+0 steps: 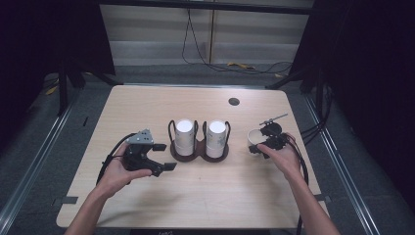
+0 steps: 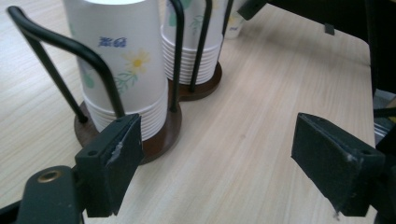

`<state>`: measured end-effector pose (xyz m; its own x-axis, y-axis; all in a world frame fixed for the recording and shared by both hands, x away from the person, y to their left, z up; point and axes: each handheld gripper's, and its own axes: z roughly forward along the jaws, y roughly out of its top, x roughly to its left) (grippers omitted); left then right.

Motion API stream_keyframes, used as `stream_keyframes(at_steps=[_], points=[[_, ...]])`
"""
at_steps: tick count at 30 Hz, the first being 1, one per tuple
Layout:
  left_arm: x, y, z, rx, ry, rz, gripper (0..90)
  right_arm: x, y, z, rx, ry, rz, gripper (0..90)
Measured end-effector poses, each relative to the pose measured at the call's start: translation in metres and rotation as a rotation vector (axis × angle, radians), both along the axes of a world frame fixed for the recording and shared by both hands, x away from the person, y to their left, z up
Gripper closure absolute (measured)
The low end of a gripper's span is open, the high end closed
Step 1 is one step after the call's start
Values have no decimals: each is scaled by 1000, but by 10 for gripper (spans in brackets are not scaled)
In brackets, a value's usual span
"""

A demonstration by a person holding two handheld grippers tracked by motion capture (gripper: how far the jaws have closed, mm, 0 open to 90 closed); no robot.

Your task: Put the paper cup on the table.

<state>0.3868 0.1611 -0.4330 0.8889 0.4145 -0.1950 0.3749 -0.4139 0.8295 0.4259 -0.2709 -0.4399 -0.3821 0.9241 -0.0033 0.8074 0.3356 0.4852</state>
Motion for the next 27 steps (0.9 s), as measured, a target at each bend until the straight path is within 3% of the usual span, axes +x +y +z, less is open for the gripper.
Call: stream_keyframes(at_steps=[10,16,18,21,27], points=[[1,4,-2,12,16,35,163,-20,-8,-7,61,-89,-34,158],[1,13,-7,37,21,60,165,-34,-11,-6,53,-110,-51,157],[1,17,-8,13,31,67,165,-39,-13,-4,64,-125,-61,157],[1,22,-11,21,17,97,166,-49,-15,0,81,-160,-76,158],[-3,32,-21,39,32,132,166,-69,-15,-12,109,-161,-78,170]])
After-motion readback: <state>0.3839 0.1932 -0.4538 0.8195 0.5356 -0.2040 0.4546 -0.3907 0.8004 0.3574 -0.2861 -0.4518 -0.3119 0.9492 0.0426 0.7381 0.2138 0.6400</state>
